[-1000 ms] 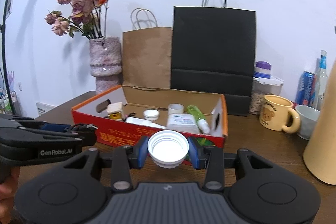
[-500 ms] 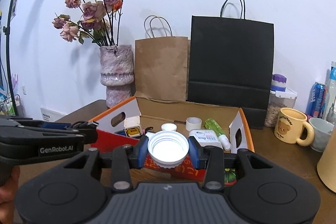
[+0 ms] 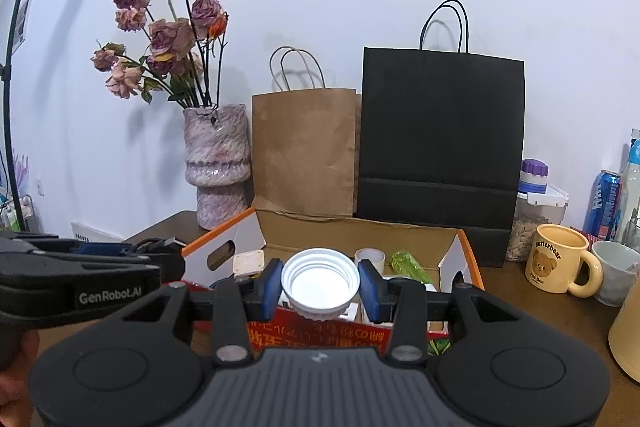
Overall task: Organize rigid objects
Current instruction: 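Carry the cable with the left tool while the right tool carries the lid into the box, then open the left tool to drop the cable while the right tool releases the lid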
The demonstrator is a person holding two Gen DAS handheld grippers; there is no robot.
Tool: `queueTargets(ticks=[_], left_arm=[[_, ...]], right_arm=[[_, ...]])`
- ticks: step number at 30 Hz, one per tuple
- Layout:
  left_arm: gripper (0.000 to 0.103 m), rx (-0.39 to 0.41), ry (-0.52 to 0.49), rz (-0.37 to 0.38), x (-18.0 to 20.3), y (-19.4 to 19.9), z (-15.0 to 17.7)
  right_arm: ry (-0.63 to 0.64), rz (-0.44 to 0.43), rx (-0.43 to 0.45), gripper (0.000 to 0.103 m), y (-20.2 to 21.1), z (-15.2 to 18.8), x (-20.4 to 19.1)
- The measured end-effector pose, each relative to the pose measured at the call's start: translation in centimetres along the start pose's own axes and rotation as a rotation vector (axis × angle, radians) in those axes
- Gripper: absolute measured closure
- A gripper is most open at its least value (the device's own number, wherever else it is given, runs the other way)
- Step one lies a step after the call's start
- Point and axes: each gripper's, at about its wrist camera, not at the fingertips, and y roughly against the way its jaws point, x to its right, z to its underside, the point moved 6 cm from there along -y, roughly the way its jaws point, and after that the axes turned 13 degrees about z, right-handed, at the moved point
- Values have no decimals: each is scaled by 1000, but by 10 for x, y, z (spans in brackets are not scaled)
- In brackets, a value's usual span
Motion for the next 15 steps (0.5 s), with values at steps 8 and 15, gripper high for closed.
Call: queueTargets(ticks=[8,15], left_arm=[[56,5,-4,-2,1,-17,-8],[56,0,10,-6,0,-36,-15]], right_arm=[[-28,10,-1,64,-17,-6,8],[-36,11,0,64,-37,-12,10]])
